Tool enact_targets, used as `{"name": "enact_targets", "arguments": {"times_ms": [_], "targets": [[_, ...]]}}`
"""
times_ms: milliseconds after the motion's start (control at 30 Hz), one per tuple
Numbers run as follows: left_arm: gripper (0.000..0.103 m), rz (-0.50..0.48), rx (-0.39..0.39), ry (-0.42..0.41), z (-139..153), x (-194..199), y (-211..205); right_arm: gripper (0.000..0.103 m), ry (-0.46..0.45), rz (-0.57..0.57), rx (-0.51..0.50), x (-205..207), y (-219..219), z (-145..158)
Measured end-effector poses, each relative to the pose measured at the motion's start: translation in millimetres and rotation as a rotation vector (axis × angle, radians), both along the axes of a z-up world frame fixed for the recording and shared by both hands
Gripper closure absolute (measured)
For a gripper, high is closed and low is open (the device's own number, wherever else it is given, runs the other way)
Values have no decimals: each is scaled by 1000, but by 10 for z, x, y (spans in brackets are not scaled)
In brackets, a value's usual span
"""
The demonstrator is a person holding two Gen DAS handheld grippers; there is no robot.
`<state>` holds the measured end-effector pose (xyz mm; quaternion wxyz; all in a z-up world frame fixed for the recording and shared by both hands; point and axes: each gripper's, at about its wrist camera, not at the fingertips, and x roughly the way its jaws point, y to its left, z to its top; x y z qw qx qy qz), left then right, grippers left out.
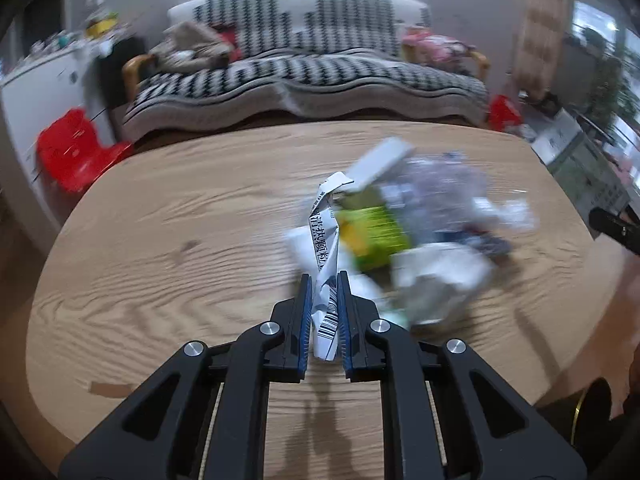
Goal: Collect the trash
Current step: 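Carry both items over the black bin and open both tools to drop them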
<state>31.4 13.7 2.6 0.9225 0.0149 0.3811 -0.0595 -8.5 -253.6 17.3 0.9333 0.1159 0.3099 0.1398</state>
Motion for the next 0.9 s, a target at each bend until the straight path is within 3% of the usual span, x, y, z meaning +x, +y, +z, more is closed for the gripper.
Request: {"name": "enact_targets", "arguments": {"times_ms": [133,233,367,467,600,700,867,900], "targets": [[91,-183,12,-10,113,-119,-748,91,-54,-143,-44,-587,-613,128],[91,-395,-6,4,206,-315,-1567,91,-42,-276,-106,-1139,-1184,111],[91,-674,-56,70,200,-608,-2672,91,41,-468,-167,-1915,-1940,-62],[91,-813,-55,123,150,-841,-3373,91,127,-594,-173,-2406,-2387,-293],[91,-947,-92,218,54,-1270,-4133,91,235,-718,-151,-3040,-2834,-652],[91,-1017,-95,345,-227,-1672,-4568,91,299,-764,-147,-3427,-3010,-857],[91,-1080,11,555,-878,-2164,-4960,91,429,-787,-102,-3870,-3084,-1253],[91,-1089,40,565,-973,-2236,-4999,91,451,-788,-90,-3926,-3082,-1329]]}}
